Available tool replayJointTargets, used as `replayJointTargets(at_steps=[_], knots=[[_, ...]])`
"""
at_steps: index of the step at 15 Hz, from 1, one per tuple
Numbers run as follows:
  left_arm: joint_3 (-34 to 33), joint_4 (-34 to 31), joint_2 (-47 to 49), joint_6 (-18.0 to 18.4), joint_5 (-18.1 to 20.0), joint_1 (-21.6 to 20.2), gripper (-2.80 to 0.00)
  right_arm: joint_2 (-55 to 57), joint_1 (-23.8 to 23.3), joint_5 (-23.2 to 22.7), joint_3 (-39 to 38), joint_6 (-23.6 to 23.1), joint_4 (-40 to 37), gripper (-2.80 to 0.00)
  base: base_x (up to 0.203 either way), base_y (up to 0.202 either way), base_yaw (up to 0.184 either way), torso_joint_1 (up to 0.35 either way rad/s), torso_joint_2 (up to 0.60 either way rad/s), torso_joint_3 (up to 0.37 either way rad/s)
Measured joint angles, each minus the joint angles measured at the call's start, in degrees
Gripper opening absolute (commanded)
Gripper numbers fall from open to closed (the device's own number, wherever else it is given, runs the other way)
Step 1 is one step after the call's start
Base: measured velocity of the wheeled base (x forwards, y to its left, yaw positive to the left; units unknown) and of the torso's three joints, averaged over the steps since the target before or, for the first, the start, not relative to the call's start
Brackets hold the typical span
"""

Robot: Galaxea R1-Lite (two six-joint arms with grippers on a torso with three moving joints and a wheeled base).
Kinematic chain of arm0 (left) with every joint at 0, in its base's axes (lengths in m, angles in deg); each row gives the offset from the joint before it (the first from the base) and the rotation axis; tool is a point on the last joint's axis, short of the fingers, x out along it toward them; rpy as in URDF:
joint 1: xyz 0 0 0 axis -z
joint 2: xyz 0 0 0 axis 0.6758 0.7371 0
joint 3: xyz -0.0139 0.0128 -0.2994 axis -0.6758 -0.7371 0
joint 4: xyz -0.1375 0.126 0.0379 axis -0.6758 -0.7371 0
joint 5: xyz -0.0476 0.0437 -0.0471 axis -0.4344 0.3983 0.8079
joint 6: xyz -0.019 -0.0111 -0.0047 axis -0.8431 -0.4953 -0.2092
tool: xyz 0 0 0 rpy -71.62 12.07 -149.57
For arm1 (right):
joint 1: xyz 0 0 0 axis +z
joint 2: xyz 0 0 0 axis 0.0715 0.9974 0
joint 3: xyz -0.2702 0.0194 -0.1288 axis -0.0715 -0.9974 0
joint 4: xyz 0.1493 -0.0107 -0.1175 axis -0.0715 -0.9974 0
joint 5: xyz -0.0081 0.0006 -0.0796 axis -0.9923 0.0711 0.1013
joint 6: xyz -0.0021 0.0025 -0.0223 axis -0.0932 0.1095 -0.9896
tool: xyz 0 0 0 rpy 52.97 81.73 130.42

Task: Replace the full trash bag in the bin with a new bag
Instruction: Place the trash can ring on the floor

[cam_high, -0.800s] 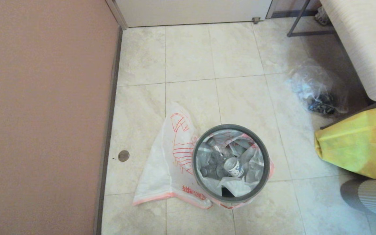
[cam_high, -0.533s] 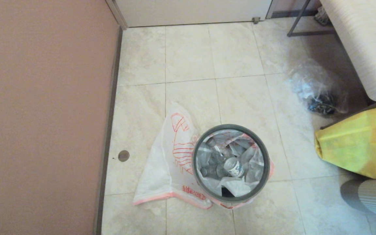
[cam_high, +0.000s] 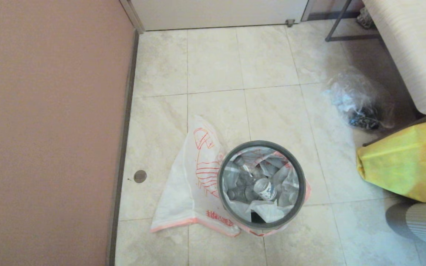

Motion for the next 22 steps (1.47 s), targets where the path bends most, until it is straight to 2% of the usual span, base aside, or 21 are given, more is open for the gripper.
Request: replayJointTargets(at_steps=[3,7,11,16,19,22], knots=[[0.0,0.0,0.0,0.0,0.0,0.0,-2.8,0.5,0.0,0.0,1.8,-0.3,-0.6,-2.8,0.0,0.0,0.0,0.0,0.0,0.0],[0.0,0.0,0.0,0.0,0.0,0.0,-2.8,6.1,0.0,0.0,10.7,-0.4,-4.1,-2.8,0.0,0.0,0.0,0.0,0.0,0.0],[0.0,0.0,0.0,0.0,0.0,0.0,-2.8,18.6,0.1,-0.1,20.4,-0.5,-4.4,-2.8,0.0,0.0,0.0,0.0,0.0,0.0],[0.0,0.0,0.0,0.0,0.0,0.0,-2.8,36.3,0.6,-0.3,29.1,-3.1,-3.9,-2.8,0.0,0.0,0.0,0.0,0.0,0.0],[0.0,0.0,0.0,0.0,0.0,0.0,-2.8,48.8,2.0,-0.1,31.0,-2.1,1.2,-2.8,0.0,0.0,0.0,0.0,0.0,0.0],[0.0,0.0,0.0,0.0,0.0,0.0,-2.8,63.5,5.5,2.9,32.3,-1.0,9.2,-2.8,0.0,0.0,0.0,0.0,0.0,0.0]])
